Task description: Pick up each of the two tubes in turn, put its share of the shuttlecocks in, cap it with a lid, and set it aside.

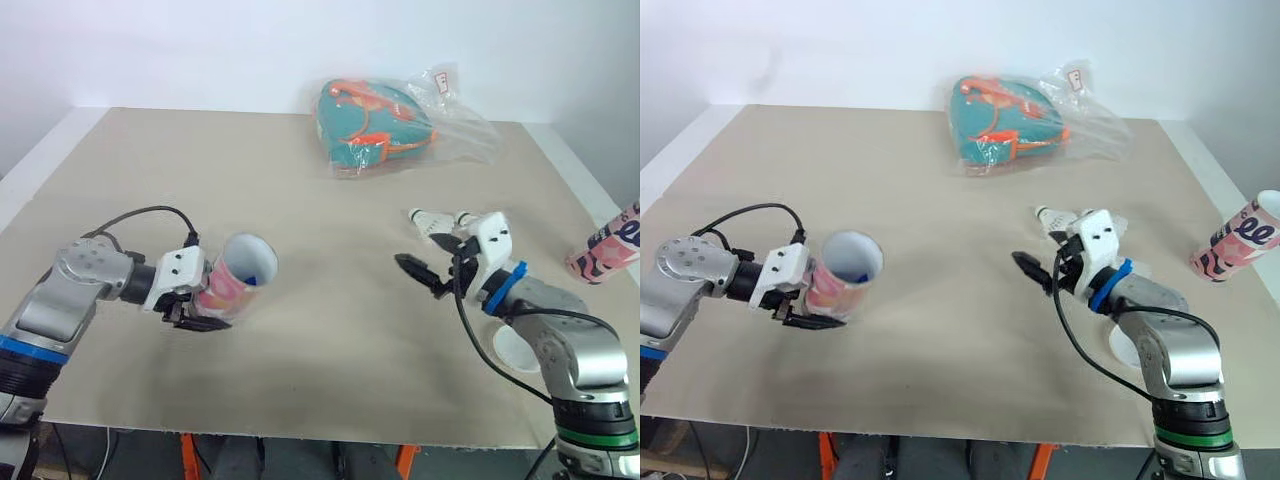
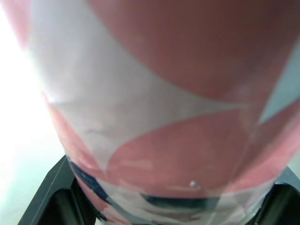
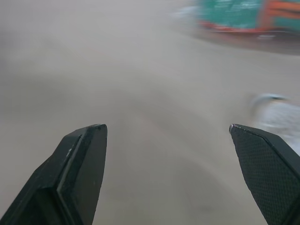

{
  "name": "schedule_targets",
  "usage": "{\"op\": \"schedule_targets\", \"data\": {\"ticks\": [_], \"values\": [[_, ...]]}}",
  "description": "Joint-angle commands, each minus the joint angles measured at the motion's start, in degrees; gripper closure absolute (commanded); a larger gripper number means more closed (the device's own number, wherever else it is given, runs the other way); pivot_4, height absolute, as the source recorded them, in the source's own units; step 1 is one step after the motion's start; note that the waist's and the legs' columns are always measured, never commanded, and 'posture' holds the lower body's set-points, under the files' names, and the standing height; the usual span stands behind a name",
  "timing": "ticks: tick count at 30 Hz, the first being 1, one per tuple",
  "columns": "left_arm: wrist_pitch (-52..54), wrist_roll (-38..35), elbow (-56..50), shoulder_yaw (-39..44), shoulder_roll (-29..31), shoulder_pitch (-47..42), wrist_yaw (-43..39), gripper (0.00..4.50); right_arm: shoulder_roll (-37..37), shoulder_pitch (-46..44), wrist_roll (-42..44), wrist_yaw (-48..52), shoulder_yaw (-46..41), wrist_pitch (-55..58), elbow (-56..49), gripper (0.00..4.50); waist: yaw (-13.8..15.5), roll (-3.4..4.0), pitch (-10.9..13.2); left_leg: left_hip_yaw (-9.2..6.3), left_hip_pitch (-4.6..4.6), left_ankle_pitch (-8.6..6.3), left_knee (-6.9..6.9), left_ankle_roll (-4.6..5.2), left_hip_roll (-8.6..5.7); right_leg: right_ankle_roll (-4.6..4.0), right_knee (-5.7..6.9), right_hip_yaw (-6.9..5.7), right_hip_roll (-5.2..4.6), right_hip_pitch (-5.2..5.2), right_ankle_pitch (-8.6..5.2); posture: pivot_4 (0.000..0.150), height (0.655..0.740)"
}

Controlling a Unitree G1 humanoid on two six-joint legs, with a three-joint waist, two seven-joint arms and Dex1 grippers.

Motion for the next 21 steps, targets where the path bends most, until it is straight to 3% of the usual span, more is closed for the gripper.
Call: {"op": "schedule_targets", "data": {"ticks": [1, 12, 21], "values": [[-1.0, 1.0, -1.3, -1.2, 1.5, -2.2, -4.3, 1.42, 1.7, -2.1, -2.8, -4.9, -0.3, -0.9, 1.7, 0.00, 0.0, 0.00, 0.0, 0.01, -0.01, 0.00, -0.01, 0.01, 0.00, 0.00, 0.00, 0.01, 0.00, -0.02, -0.01, 0.150, 0.7400], [1.6, 2.6, -4.0, -5.1, 3.0, -3.3, -9.4, 1.42, 5.4, -7.3, -8.7, -9.0, 2.6, -4.2, 11.0, 0.00, 0.0, 0.01, 0.0, 0.01, -0.23, -0.04, 0.00, 0.07, 0.03, -0.03, 0.03, 0.04, 0.07, -0.22, -0.04, 0.150, 0.7400], [-2.2, 4.7, -5.2, -8.1, 7.8, -0.2, -9.4, 1.42, 8.2, -17.8, -13.5, -9.0, 5.6, -12.2, 31.4, 0.00, -0.2, 0.07, 0.0, 0.05, -0.19, -0.04, 0.03, 0.08, 0.21, -0.13, 0.06, 0.07, 0.24, -0.24, 0.02, 0.150, 0.7400]]}}
